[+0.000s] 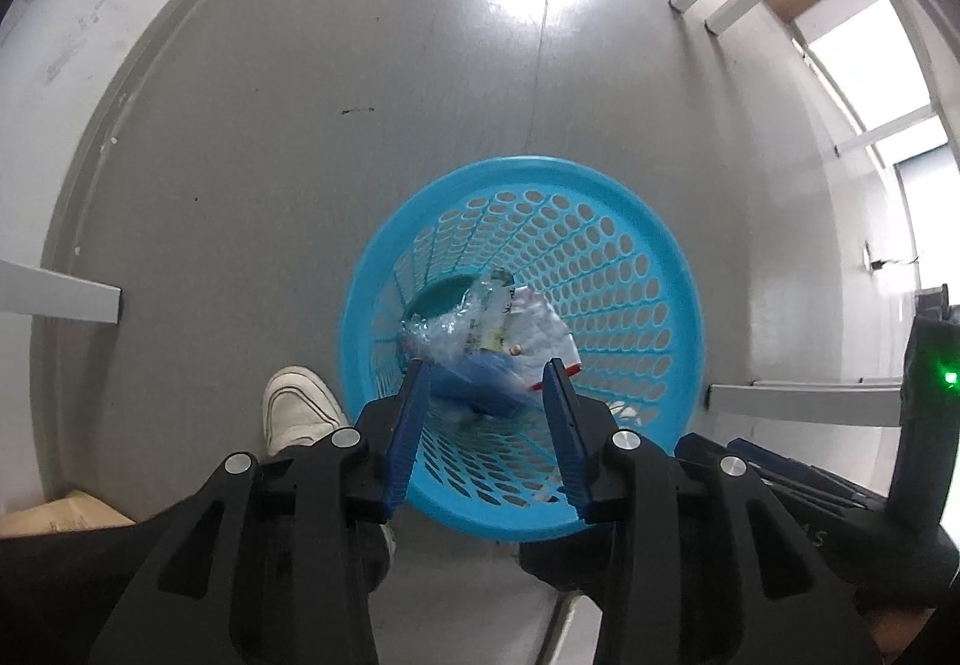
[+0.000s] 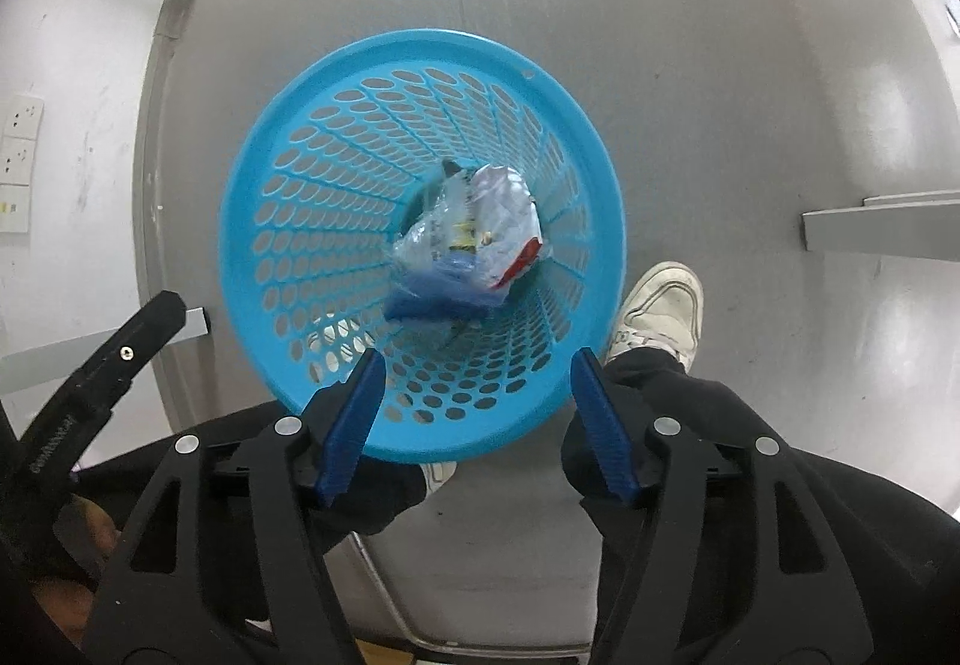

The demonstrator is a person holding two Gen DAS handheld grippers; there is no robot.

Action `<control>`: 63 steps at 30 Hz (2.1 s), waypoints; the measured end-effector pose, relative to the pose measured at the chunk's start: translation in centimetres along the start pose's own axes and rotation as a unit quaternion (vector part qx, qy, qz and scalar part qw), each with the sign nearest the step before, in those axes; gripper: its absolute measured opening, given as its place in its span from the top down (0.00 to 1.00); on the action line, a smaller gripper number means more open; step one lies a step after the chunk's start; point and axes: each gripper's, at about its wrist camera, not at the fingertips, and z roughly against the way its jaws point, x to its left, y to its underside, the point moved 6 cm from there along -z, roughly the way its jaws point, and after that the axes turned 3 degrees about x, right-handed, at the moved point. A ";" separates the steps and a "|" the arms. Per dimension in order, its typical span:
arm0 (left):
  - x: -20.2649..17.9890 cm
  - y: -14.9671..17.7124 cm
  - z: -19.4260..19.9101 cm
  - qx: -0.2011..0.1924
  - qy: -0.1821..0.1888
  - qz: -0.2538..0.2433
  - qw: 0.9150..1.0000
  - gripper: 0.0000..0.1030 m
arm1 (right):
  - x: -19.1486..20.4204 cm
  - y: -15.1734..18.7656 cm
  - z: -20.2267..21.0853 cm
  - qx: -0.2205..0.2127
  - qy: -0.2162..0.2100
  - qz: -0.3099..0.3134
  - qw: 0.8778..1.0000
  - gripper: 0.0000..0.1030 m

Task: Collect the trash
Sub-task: 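Open both tools to drop the bottle and blue bag into the basket, then raise both open tools back toward the table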

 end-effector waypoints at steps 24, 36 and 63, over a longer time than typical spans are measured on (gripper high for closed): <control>-0.5 7.7 14.4 -0.108 0.064 -0.048 0.991 0.44 | 3.2 10.0 14.0 -0.149 -0.010 0.107 0.983 0.31; -4.4 13.6 25.4 -0.227 0.082 -0.150 0.959 0.21 | 2.5 16.3 23.2 -0.259 -0.011 0.147 0.954 0.24; -11.4 9.5 43.4 -0.389 0.049 -0.219 0.893 0.06 | 3.2 14.9 46.6 -0.493 -0.020 0.140 0.858 0.09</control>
